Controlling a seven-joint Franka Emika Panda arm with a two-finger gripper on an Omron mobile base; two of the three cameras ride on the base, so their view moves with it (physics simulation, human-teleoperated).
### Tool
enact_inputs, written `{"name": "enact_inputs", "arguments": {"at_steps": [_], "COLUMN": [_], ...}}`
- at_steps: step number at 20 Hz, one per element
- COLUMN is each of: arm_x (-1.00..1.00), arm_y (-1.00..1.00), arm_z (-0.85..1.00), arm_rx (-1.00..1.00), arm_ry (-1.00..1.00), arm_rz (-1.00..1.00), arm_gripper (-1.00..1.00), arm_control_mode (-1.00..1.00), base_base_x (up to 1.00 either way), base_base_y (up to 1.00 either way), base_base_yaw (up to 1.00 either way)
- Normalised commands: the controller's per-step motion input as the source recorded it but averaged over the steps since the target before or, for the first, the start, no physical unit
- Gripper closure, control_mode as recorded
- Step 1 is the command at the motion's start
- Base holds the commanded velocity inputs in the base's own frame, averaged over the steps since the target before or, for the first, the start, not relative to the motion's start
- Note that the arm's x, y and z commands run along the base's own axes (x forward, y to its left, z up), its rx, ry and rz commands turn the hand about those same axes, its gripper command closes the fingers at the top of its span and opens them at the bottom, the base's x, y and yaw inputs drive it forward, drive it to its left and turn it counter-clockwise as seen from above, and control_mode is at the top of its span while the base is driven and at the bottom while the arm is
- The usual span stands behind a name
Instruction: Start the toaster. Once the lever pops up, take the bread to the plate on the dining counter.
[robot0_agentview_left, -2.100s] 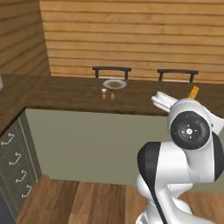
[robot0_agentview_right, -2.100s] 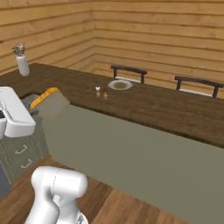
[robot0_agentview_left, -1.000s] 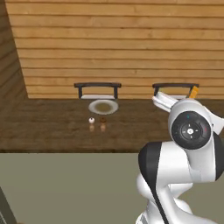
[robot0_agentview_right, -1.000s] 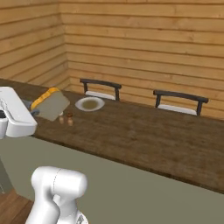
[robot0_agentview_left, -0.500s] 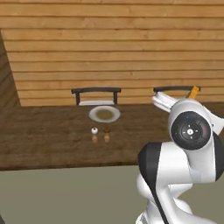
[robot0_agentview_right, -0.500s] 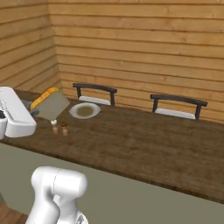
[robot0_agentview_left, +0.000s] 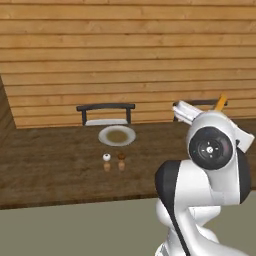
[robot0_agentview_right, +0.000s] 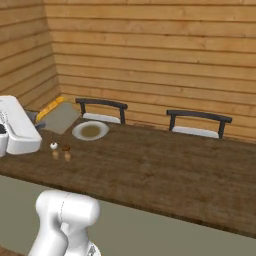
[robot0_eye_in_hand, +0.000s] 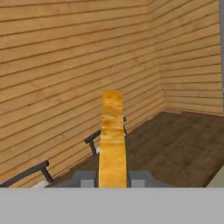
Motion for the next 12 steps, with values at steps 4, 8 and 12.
{"name": "enact_inputs", "arguments": {"at_steps": [4, 8, 12], "arm_x": [0.3, 0.26, 0.11], "arm_y": [-0.17, -0.46, -0.43], "arm_z": [0.26, 0.35, 0.38], "arm_rx": [0.05, 0.15, 0.19], "arm_ry": [-0.1, 0.04, 0.2], "arm_rz": [0.01, 0.22, 0.4], "arm_gripper": [1.0, 1.0, 1.0], "arm_control_mode": [-1.0, -1.0, -1.0], "base_base_x": [0.0, 0.0, 0.0], "base_base_y": [0.0, 0.0, 0.0], "base_base_yaw": [0.0, 0.0, 0.0]}}
